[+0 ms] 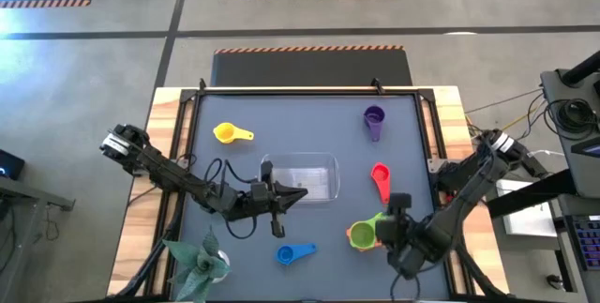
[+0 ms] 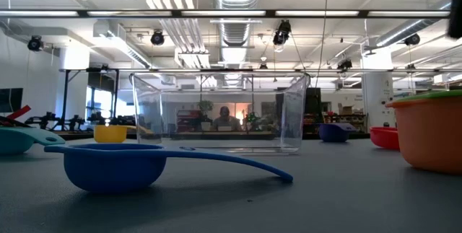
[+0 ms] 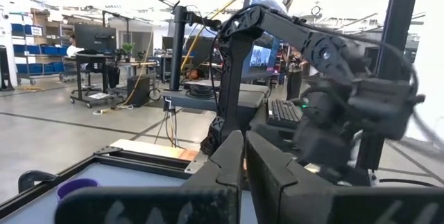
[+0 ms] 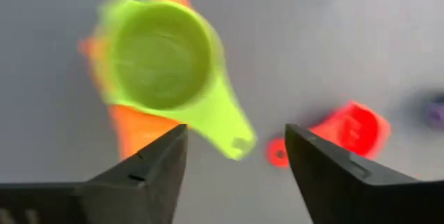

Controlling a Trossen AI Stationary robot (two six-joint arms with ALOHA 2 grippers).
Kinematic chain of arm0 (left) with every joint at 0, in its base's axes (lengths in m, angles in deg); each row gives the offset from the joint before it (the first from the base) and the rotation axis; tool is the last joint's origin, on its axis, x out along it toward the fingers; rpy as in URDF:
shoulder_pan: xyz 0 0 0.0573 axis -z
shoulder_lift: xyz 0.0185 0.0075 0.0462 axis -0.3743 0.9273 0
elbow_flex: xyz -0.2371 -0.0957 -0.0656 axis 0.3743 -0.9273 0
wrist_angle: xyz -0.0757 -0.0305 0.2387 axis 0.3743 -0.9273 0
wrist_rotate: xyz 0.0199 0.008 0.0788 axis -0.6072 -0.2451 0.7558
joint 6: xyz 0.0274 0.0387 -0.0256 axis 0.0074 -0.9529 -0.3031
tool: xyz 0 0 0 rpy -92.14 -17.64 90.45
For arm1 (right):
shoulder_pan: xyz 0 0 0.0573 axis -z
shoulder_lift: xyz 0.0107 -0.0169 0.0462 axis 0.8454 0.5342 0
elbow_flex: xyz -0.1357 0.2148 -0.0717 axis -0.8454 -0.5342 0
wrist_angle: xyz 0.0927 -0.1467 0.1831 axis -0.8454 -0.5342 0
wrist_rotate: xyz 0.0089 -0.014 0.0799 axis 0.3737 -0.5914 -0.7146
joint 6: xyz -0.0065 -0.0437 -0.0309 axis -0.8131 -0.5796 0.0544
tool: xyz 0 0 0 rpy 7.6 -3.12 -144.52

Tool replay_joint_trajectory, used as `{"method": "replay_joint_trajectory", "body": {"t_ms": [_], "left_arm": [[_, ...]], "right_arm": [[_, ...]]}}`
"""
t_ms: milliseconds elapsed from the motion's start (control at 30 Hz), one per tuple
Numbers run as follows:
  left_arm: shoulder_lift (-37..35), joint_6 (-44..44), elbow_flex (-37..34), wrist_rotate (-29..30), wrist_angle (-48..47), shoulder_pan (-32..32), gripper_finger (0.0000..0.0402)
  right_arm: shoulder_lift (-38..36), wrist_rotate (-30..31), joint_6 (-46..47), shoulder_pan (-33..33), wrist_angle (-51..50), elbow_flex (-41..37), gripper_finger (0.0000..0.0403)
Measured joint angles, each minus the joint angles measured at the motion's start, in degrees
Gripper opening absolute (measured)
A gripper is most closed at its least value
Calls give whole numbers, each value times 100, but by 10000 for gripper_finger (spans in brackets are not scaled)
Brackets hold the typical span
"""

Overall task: Nest measuring cups in basket
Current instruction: Stack the green measuring cup on top of the orange measuring cup

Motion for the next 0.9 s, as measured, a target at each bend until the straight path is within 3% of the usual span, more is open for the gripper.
{"method": "replay_joint_trajectory", "body": {"t_ms": [300,533,900], "left_arm": [[0,-2,0,-2,-59,0,0],[2,-35,0,0,-76,0,0],[2,-42,1,0,-79,0,0]], "right_arm": [[-136,-360,-335,609,126,-560,293],[-418,-134,-693,1117,151,-1086,294],[-490,-306,-1774,1619,1129,-1555,293]]}}
